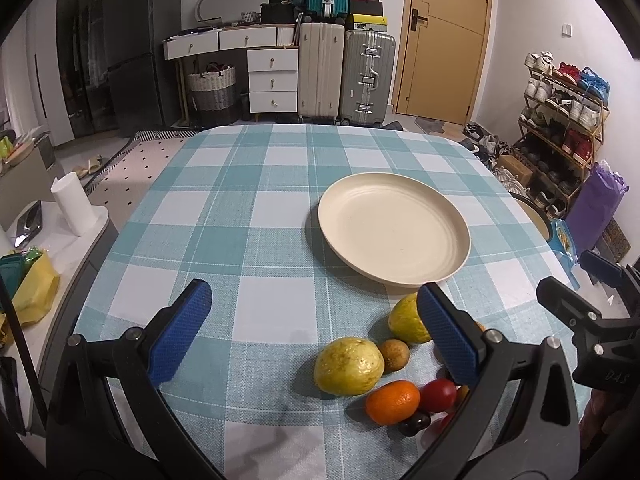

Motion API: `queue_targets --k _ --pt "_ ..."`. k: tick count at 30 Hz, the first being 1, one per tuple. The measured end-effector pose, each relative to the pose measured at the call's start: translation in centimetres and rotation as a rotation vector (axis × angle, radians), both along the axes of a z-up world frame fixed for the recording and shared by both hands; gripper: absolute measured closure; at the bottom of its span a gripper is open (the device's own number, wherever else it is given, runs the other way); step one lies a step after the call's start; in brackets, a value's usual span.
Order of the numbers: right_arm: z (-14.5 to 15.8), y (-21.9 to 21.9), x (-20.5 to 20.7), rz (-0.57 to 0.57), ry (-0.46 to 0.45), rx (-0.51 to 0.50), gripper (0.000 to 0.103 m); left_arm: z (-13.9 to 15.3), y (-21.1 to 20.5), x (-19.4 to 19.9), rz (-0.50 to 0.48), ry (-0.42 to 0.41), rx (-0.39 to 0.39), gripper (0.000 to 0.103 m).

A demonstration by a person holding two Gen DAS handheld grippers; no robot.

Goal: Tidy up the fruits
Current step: 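Move the right tool toward the large yellow-green citrus fruit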

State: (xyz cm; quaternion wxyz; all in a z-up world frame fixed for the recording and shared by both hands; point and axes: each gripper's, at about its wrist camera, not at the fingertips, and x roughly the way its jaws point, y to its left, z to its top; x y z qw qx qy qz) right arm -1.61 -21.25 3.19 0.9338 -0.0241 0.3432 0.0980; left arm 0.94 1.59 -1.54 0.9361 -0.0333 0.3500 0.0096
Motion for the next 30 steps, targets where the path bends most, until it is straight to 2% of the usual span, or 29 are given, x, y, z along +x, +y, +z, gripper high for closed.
queue_targets --k 30 --pt "-0.09 0.4 0.03 0.01 0.003 0.009 0.0 -0.74 -0.32 -0.06 -0.014 0.026 -0.002 0.0"
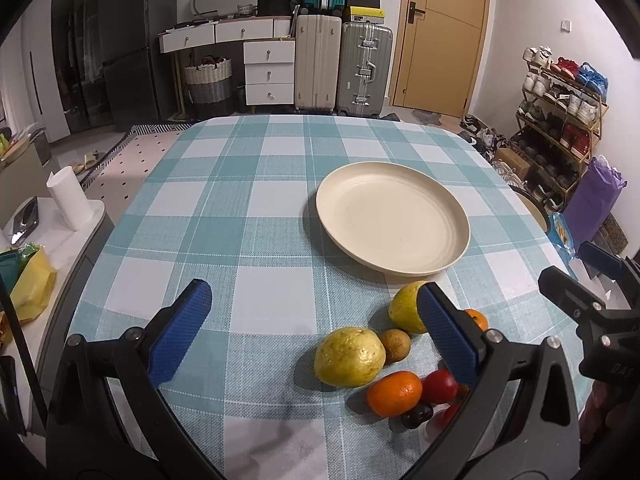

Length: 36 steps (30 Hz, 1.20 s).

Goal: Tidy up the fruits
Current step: 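Move the right tool toward the large yellow-green citrus fruit, then close the right tool on the large yellow-green citrus fruit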

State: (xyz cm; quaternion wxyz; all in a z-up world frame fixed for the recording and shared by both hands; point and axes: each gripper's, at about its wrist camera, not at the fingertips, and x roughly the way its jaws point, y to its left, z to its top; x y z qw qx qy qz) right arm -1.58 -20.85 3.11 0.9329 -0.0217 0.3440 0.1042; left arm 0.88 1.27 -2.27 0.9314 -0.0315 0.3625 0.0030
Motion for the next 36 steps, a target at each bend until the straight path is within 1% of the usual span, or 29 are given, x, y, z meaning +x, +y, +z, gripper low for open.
queue_targets --k 4,8,12,19,26,31,36 --pt "0.0 0.1 0.1 0.004 0.001 -0.003 0.0 0.0 0.0 0.0 0.0 0.0 0.0 0.0" --pt "-0.1 0.3 0.2 0.01 0.004 -0.002 0.0 -0.4 0.3 0.2 -0.004 0.019 -0.019 0.0" --pt "-0.3 0.5 0.4 0.018 0.01 -0.003 0.0 -0.8 0.6 0.1 -0.014 0.012 -0.012 0.0" --pt "-1.0 1.1 0.7 0.037 0.024 -0.013 0.0 -1.5 1.7 0.6 -0.015 0.037 -0.049 0.001" --pt "-1.8 1.7 1.2 0.079 0.05 0.002 0.0 -2.0 2.1 0.4 -0.047 0.009 -0.048 0.0" --pt "-2.7 2.5 1.9 0.121 0.082 0.031 0.0 -2.9 2.9 0.9 -0.061 0.033 -0.087 0.001" --pt "-3.4 3.4 2.6 0.15 0.102 0.042 0.0 -3.8 3.8 1.3 -0.058 0.048 -0.106 0.001"
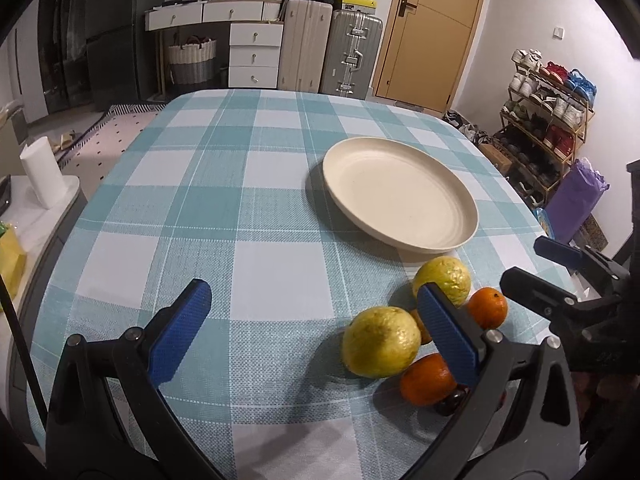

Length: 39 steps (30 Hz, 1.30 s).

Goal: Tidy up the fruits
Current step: 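Close the right tool on the large yellow-green citrus fruit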

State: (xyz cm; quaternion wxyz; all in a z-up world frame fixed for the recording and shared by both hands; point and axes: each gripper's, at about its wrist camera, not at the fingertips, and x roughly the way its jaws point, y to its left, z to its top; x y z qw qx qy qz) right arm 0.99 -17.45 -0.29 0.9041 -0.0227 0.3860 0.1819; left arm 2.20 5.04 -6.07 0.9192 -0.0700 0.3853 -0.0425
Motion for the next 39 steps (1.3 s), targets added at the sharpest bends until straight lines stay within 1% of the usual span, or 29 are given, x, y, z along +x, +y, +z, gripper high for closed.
queue_targets --k 7,12,16,22,23,24,28,29,31,35,39 --pt "-1.5 1.0 1.3 0.029 0.059 0.035 0.0 -0.6 1.3 0.3 0.0 0.006 -0.013 0.001" --pt "-2.7 1.5 2.5 0.044 0.106 0.064 0.0 -1.5 2.0 0.8 0.01 0.036 -0.037 0.001" --pt "-3.5 2.0 3.4 0.054 0.133 0.069 0.001 -2.0 2.2 1.0 0.01 0.043 -0.038 0.001" --pt "-4.6 2.7 4.4 0.072 0.197 0.09 0.01 -2.4 2.6 1.3 0.013 0.05 -0.05 0.001" --pt "-4.9 2.8 4.6 0.074 0.211 0.094 0.014 -2.4 2.7 1.4 0.013 0.05 -0.051 0.001" --pt "-5.1 2.9 4.8 0.076 0.22 0.095 0.017 -2.4 2.7 1.5 0.012 0.051 -0.051 0.001" --pt "-5.5 3.3 5.0 0.093 0.24 0.105 0.023 -2.5 2.7 1.5 0.013 0.052 -0.054 0.001" --pt "-5.7 3.4 5.1 0.099 0.248 0.112 0.027 -2.5 2.7 1.5 0.013 0.052 -0.054 0.001" --pt "-5.7 3.6 5.1 0.104 0.251 0.114 0.031 -2.5 2.7 1.5 0.013 0.052 -0.053 0.001" --pt "-5.7 3.8 5.2 0.117 0.26 0.119 0.05 -2.5 2.7 1.4 0.013 0.056 -0.052 0.001" --pt "-5.7 3.7 5.3 0.117 0.262 0.116 0.05 -2.4 2.6 1.5 0.013 0.055 -0.05 0.001"
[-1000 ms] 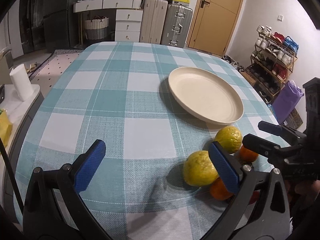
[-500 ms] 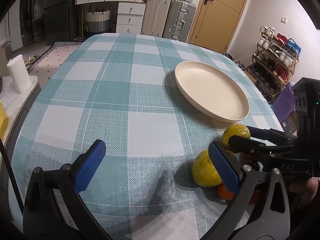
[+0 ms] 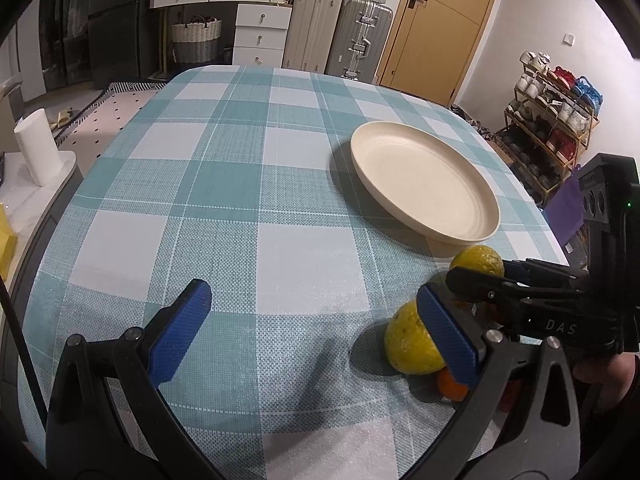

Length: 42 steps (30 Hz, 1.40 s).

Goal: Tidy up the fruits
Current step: 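Close the right tool on the large yellow-green citrus fruit, then lift the citrus with the right tool while the left tool grasps the other citrus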

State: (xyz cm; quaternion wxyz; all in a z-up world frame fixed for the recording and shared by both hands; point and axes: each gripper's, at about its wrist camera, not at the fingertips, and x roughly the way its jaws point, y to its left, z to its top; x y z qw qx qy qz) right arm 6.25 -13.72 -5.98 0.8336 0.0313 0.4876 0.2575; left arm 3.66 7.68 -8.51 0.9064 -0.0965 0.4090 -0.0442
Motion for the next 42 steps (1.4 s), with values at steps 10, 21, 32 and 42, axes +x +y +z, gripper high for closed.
queue_targets --k 10,21,32,42 --pt "0.5 -1.0 -0.4 -0.018 -0.031 0.028 0.05 0.3 -0.4 -0.2 -0.002 0.006 0.012 0.001" --pt "2.1 -2.1 -1.2 -0.023 -0.084 0.067 0.051 0.5 -1.9 -0.3 -0.056 0.035 -0.016 0.001" --pt "2.9 -3.4 -1.7 -0.034 -0.111 0.087 0.05 -0.1 -4.3 0.0 -0.116 0.082 0.0 0.001" --pt "2.9 -4.1 -1.9 -0.039 -0.114 0.102 0.051 -1.1 -4.5 0.3 -0.152 0.127 -0.064 0.02"
